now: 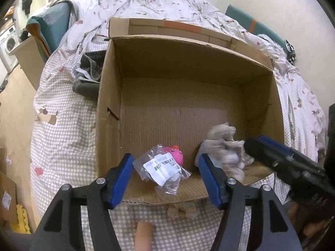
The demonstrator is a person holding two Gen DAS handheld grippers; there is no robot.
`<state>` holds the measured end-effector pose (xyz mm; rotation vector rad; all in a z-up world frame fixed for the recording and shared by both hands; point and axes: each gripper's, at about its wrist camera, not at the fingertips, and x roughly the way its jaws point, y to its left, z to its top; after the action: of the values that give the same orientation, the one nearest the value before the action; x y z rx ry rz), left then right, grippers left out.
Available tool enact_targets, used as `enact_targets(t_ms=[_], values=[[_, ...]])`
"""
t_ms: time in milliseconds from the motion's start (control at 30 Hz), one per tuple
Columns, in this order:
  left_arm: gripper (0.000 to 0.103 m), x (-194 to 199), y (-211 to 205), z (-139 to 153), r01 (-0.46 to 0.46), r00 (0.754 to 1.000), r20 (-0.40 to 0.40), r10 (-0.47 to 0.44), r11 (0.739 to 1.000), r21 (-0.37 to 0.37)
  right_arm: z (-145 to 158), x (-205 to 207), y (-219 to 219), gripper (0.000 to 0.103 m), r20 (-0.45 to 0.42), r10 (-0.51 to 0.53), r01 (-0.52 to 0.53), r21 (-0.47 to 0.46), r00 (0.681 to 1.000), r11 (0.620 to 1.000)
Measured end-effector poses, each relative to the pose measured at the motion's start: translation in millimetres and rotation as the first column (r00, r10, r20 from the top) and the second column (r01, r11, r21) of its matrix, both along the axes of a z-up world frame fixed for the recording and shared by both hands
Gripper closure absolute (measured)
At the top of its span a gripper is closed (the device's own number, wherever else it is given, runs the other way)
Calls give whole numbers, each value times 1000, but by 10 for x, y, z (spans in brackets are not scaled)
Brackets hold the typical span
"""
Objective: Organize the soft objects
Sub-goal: 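Open both grippers to drop the scrunchie and bag into the box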
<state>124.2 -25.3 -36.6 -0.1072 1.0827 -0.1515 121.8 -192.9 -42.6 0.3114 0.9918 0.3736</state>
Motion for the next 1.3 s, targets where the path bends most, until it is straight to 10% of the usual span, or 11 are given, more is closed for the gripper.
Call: enact_targets(t_ms=[1300], values=[[42, -348, 320, 208, -76, 995, 69, 74, 997, 25, 141, -279, -188, 30, 7, -49, 50, -71, 999, 996]])
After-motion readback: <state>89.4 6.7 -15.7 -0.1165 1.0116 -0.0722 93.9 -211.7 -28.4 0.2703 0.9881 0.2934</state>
